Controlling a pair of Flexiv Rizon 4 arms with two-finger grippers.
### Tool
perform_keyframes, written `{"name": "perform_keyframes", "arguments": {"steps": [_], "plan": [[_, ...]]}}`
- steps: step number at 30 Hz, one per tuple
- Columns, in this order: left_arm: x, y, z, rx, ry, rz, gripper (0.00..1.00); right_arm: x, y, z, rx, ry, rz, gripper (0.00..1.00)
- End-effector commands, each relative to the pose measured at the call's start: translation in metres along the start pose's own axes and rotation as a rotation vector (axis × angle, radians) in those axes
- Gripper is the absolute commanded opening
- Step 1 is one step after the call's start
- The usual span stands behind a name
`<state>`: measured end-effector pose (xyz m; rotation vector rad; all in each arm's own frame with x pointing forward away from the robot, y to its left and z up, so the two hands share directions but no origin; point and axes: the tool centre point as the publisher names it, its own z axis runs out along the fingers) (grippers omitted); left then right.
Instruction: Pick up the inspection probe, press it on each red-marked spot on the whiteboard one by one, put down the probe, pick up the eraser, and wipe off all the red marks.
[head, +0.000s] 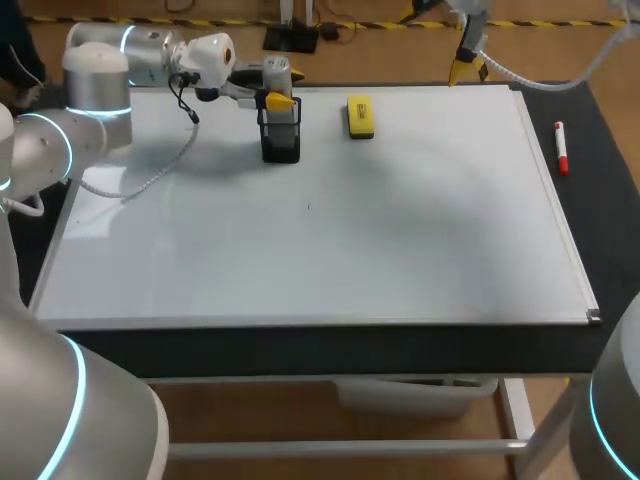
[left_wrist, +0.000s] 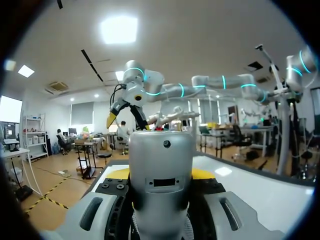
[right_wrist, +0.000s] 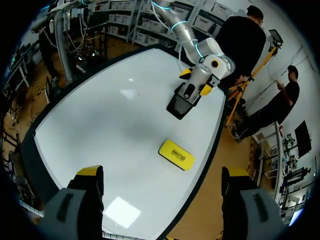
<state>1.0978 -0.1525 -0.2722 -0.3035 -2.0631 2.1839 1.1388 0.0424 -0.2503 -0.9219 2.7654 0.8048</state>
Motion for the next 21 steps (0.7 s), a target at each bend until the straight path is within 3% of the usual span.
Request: {"name": "perform_keyframes", "arguments": {"steps": [1, 13, 14, 15, 17, 18, 21], "plan": [[-0.0045, 0.0035, -0.0018, 0.007, 0.010, -0.004, 0.00, -0.0013, -0.0002, -0.0015, 0.003, 0.007, -0.001, 1.00], [-0.0048, 0.0063, -0.0035, 0.008, 0.000, -0.014, 0.00, -0.0013, -0.0002, -0.0015, 0.003, 0.007, -0.001, 1.00], [-0.0048, 0.0061, -0.0036, 0.009, 0.000, -0.014, 0.14, -0.0013, -0.0002, -0.0015, 0.003, 0.007, -0.001, 1.00], [-0.0050, 0.0056, -0.0037, 0.009, 0.001, -0.013, 0.40, -0.0013, -0.0002, -0.0015, 0.003, 0.007, -0.001, 1.00], [-0.0051, 0.0044, -0.0036, 0.010, 0.001, -0.011, 0.53, -0.0013, -0.0002, -0.0015, 0.003, 0.007, -0.001, 1.00], [-0.0051, 0.0040, -0.0036, 0.009, 0.000, -0.010, 1.00, -0.0013, -0.0002, -0.0015, 0.003, 0.007, -0.001, 1.00], [-0.0052, 0.0033, -0.0034, 0.008, -0.002, -0.009, 1.00, -0.0013, -0.0002, -0.0015, 0.003, 0.007, -0.001, 1.00]]}}
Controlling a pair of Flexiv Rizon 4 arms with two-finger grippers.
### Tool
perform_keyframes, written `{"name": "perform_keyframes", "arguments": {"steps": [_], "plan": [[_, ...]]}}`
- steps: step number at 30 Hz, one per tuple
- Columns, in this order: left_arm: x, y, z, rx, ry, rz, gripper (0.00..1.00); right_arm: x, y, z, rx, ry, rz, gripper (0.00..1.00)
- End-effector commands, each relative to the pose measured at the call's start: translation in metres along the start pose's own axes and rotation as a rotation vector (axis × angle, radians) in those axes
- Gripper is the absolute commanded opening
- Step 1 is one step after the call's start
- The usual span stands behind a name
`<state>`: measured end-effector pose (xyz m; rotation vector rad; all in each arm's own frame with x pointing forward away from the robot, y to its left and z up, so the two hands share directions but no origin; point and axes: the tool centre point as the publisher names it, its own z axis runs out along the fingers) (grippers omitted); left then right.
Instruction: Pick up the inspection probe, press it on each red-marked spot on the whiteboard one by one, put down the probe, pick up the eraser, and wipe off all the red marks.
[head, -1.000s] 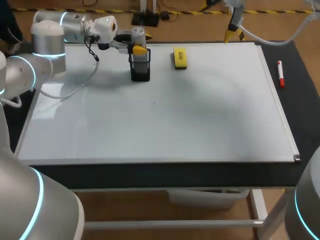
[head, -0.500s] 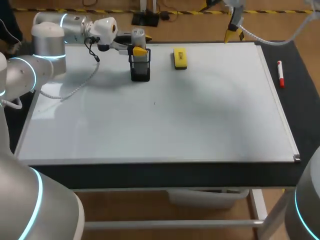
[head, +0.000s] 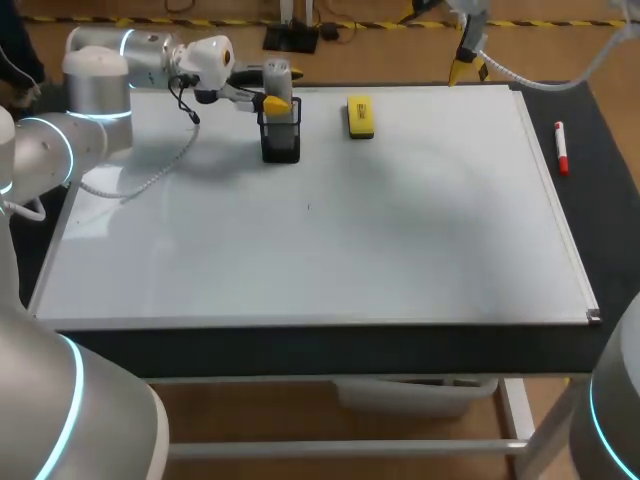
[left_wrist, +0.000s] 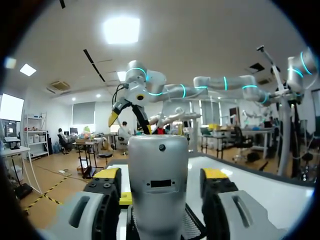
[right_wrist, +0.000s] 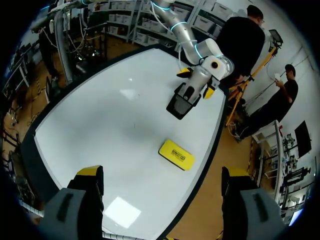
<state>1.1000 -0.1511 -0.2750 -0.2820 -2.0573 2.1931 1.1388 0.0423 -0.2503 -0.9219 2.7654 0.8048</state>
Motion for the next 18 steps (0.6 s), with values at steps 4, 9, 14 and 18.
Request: {"name": "perform_keyframes", "arguments": {"steps": [4, 9, 14, 18], "plan": [[-0.004, -0.001, -0.002, -0.009, -0.005, 0.000, 1.00, -0.001, 0.000, -0.002, 0.003, 0.007, -0.001, 1.00], [-0.004, -0.007, -0.008, -0.098, -0.085, 0.001, 1.00, -0.001, 0.000, -0.002, 0.003, 0.007, -0.001, 1.00], [-0.002, -0.010, -0.017, -0.186, -0.159, 0.007, 1.00, -0.001, 0.000, -0.002, 0.003, 0.007, -0.001, 1.00], [0.000, -0.011, -0.023, -0.295, -0.247, 0.026, 1.00, -0.001, 0.000, -0.002, 0.003, 0.007, -0.001, 1.00]]}}
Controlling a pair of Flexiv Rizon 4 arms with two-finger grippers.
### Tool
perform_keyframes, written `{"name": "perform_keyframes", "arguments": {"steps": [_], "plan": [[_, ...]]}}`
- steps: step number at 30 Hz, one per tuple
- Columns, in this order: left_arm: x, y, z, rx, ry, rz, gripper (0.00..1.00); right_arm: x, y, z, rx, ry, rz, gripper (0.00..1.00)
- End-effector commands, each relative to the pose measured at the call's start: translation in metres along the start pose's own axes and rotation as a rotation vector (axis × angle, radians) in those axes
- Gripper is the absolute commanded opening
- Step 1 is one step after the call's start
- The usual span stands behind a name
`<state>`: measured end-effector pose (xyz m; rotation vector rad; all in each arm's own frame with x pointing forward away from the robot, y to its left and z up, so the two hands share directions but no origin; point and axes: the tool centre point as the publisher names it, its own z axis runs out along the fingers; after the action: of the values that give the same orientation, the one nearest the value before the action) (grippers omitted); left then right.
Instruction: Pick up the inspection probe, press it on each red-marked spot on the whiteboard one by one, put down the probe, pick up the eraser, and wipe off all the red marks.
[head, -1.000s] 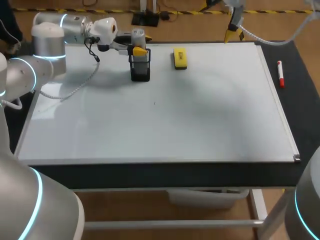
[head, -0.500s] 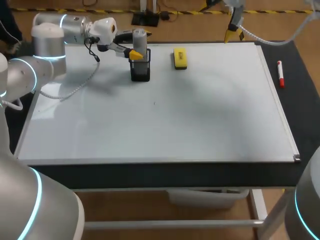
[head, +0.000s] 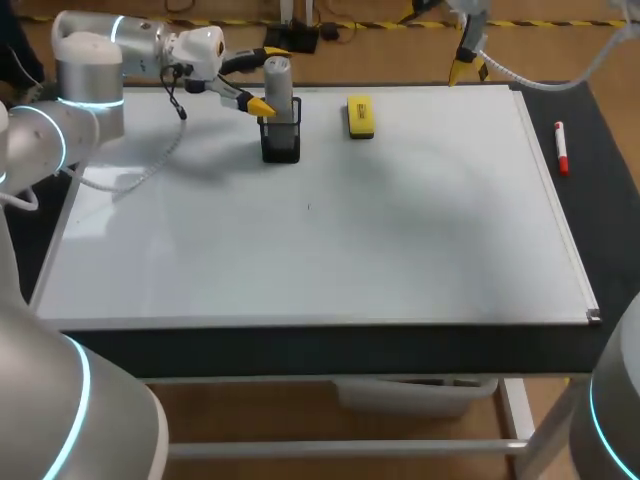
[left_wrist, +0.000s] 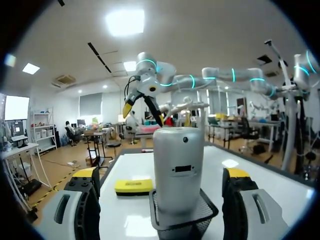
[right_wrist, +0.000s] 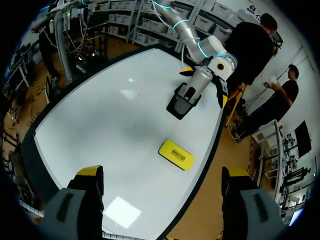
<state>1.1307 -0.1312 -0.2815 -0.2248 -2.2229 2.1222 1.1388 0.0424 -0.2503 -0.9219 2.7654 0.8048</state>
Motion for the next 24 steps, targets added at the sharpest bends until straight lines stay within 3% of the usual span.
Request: {"name": "perform_keyframes", "arguments": {"steps": [1, 8, 14, 20, 24], "plan": [[0.026, -0.017, -0.003, -0.185, -0.193, 0.017, 1.00, -0.001, 0.000, -0.002, 0.003, 0.007, -0.001, 1.00], [0.032, -0.020, -0.013, -0.289, -0.301, 0.032, 1.00, -0.001, 0.000, -0.002, 0.003, 0.007, -0.001, 1.00], [0.037, -0.019, -0.021, -0.398, -0.445, 0.046, 1.00, -0.001, 0.000, -0.002, 0.003, 0.007, -0.001, 1.00], [0.044, -0.026, -0.036, -0.518, -0.567, 0.112, 1.00, -0.001, 0.000, -0.002, 0.003, 0.007, -0.001, 1.00], [0.046, -0.027, -0.039, -0.526, -0.583, 0.121, 1.00, -0.001, 0.000, -0.002, 0.003, 0.007, -0.001, 1.00]]}}
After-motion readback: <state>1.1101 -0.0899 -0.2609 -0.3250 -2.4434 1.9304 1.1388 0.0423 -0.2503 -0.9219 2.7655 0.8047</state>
